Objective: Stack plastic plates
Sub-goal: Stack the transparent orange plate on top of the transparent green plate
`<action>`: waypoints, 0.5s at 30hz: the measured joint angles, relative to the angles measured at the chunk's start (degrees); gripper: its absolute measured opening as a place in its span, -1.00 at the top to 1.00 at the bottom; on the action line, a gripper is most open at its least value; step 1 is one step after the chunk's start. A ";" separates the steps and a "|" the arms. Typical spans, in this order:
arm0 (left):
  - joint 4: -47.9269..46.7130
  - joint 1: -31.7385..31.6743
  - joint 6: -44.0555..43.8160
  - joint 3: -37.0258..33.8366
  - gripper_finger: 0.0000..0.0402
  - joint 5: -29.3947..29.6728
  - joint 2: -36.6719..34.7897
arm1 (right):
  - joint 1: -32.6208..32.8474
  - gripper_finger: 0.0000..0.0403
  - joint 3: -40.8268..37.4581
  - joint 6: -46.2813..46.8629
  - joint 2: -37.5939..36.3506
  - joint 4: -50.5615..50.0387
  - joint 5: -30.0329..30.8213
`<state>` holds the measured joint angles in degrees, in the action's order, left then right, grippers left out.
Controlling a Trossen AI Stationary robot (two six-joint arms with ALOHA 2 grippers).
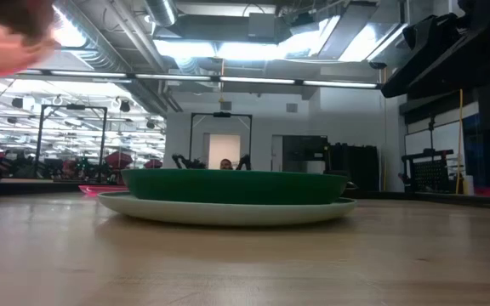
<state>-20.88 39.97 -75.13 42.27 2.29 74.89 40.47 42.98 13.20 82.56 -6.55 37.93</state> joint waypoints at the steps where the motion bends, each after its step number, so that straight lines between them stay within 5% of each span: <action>1: 0.05 -0.64 0.70 0.64 0.99 1.55 0.00 | 0.00 0.10 0.00 0.00 0.00 0.02 0.00; 15: 1.11 -12.28 6.78 2.92 0.97 19.74 -0.02 | 0.00 0.10 0.00 3.46 0.00 0.49 0.00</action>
<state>-19.77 27.69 -68.35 45.19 22.03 74.87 40.47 42.98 16.66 82.56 -6.06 37.93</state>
